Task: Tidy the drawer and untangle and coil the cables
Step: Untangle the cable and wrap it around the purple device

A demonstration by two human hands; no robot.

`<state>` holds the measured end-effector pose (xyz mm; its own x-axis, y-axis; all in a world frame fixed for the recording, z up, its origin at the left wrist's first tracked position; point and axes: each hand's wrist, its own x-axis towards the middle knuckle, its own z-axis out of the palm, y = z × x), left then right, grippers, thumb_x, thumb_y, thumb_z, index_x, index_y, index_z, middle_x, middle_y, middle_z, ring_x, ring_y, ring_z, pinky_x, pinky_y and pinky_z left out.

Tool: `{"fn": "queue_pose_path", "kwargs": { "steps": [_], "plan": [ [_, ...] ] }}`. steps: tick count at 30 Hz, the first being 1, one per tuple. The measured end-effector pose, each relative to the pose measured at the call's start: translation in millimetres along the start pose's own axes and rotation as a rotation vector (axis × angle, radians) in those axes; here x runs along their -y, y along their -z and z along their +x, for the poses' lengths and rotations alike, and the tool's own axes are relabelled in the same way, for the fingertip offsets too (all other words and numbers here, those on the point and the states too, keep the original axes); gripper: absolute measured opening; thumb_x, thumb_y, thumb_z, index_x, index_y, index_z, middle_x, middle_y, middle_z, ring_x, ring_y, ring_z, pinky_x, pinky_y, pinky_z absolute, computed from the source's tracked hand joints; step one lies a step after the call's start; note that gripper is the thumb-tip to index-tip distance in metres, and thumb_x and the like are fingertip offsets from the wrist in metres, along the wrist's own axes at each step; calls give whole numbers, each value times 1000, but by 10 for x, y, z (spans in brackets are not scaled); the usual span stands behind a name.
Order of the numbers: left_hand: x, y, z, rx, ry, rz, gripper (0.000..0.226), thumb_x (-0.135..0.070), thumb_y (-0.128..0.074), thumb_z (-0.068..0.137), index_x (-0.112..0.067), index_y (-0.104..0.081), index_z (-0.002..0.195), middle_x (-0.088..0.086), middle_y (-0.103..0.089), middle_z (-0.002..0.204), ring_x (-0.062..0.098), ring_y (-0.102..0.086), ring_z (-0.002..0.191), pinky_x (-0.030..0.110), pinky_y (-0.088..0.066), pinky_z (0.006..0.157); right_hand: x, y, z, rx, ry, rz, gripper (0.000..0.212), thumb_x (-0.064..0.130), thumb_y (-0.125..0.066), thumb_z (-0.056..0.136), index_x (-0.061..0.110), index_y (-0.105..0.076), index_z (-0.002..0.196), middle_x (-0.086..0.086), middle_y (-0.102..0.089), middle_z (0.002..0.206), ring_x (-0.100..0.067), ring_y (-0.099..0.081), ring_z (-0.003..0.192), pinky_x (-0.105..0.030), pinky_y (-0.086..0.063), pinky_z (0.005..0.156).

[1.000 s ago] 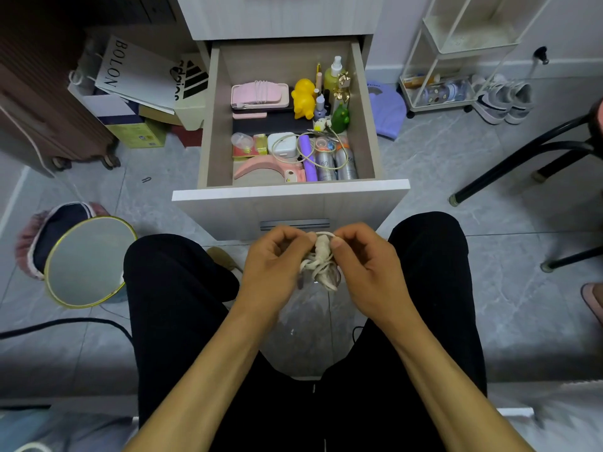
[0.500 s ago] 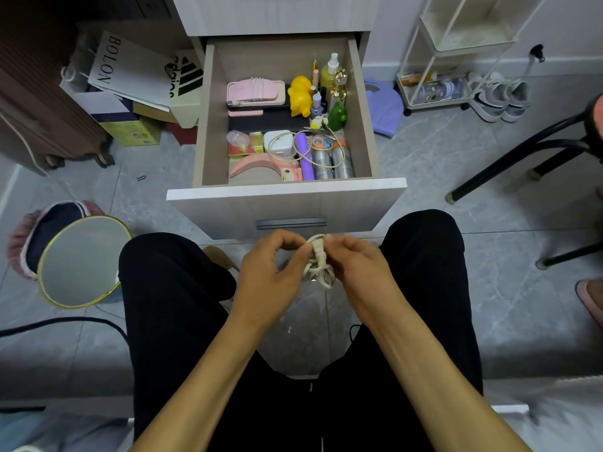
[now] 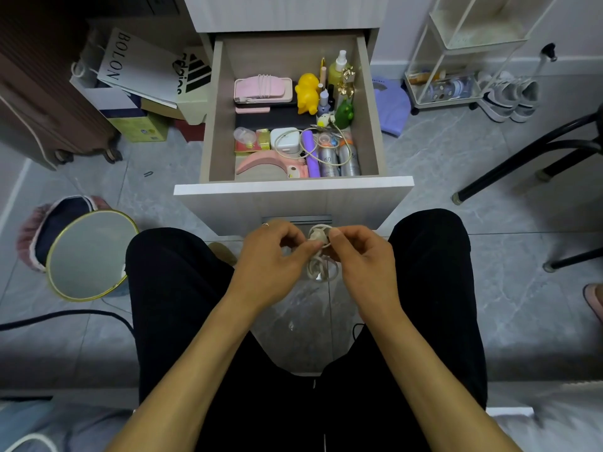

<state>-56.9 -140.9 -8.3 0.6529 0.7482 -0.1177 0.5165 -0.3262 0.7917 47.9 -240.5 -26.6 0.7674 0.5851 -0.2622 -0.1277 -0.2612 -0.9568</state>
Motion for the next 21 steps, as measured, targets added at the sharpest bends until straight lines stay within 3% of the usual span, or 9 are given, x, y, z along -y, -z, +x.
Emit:
{"fn": "queue_pose_path", "kwargs": {
  "steps": [6,8,11,14,17,21],
  "plan": [
    [28,39,-40,108,71,-115,16,-28,-71,87,-18,-68,75,-6,-69,73,5,-62,69,16,-48,67,-159,92,28,-123,254,-435,11,23,-60,94,16,-67,90,8,-67,82,-4,-63,76,-17,-50,68],
    [55,63,-41,116,135,-237,15,-23,-69,89,-15,-70,77,-1,-71,75,10,-66,71,23,-51,72,-173,112,56,-55,132,-290,12,19,-60,95,10,-67,92,3,-70,80,-8,-67,74,-22,-55,69],
    [153,35,-33,70,308,-534,16,-19,-60,95,-10,-69,84,3,-74,80,21,-70,82,35,-56,84,-93,85,54,90,-116,136,14,8,-54,97,-5,-61,96,-9,-72,80,-22,-72,72,-29,-59,69],
    [195,-10,-32,44,464,-828,21,-19,-51,99,-8,-66,88,5,-73,81,22,-70,80,36,-54,78,-70,72,63,138,-200,200,13,9,-53,98,-1,-61,94,-10,-72,80,-25,-72,72,-30,-59,68],
    [182,-36,-48,4,468,-824,21,-21,-51,99,-11,-65,87,2,-74,80,16,-69,78,27,-54,72,-100,79,76,147,-237,162,12,11,-53,98,4,-62,93,-11,-73,83,-25,-72,75,-32,-59,69],
    [139,-49,-56,-79,325,-618,16,-19,-54,98,-18,-64,85,-11,-74,75,-1,-66,73,14,-48,66,-115,69,90,145,-234,162,12,11,-54,98,3,-62,94,-8,-73,77,-20,-71,70,-26,-56,66]
  ]
}}
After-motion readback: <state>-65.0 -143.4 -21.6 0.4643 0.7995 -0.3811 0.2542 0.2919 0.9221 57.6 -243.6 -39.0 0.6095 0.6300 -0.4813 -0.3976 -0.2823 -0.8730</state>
